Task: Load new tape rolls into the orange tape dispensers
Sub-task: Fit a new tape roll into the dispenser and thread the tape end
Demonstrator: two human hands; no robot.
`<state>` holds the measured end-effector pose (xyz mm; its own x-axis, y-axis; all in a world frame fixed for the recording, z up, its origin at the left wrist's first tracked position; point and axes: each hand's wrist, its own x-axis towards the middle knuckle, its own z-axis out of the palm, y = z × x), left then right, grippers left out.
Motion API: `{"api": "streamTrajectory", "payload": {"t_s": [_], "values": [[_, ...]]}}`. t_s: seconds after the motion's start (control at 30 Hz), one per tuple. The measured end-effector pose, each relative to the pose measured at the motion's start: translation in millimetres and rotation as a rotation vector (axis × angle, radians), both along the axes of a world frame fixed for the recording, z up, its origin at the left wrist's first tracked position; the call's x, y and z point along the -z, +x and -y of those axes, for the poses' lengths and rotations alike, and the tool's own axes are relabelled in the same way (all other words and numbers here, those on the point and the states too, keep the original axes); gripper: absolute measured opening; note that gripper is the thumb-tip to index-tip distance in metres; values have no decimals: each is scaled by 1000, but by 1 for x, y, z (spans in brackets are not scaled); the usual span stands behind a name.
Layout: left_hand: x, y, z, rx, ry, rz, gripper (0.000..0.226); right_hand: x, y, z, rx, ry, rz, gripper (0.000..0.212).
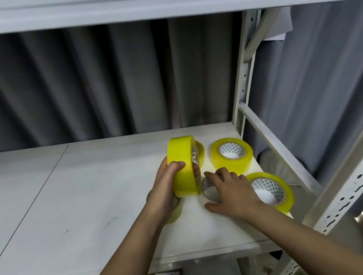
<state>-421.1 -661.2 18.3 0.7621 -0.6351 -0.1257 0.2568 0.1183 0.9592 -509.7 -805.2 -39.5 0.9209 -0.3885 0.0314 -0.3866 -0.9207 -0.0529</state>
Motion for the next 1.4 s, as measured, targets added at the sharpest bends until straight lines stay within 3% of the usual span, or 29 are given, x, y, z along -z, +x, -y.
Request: {"api": "streamTrajectory", "payload": {"t_s": [0.3, 0.47, 0.53, 0.63, 0.7, 0.77, 0.83, 0.97, 1.23, 1.4], "values": [[-3, -6, -1, -11, 25, -52, 23, 17, -2, 2, 22, -135, -18, 81], [-5, -11, -3, 33, 14, 167, 16, 17, -4, -1, 6, -146, 83, 83], [-7, -16, -7, 52, 3, 278, 31, 10, -5, -2, 16, -88, 219, 73], [-4, -22, -9, 46, 9, 435, 30, -10, -3, -2, 45, 276, 592, 41], [-2, -26, -9, 34, 0, 499, 42, -28, -1, -4, 62, 816, 760, 23], [0, -31, -8, 27, -2, 544, 50, -47, -1, -11, 109, 1311, 754, 27], [-1, -38, -8, 9, 8, 580, 47, -56, -2, -17, 124, 1601, 685, 42], [-4, -46, -8, -18, 32, 674, 43, -67, -11, -24, 112, 1808, 604, 48], [2, -56, -8, -84, 159, 803, 47, -79, -22, -17, -40, 1999, 458, 68], [8, -61, -10, -85, 194, 834, 45, -73, -24, -10, -135, 1956, 377, 54]]}}
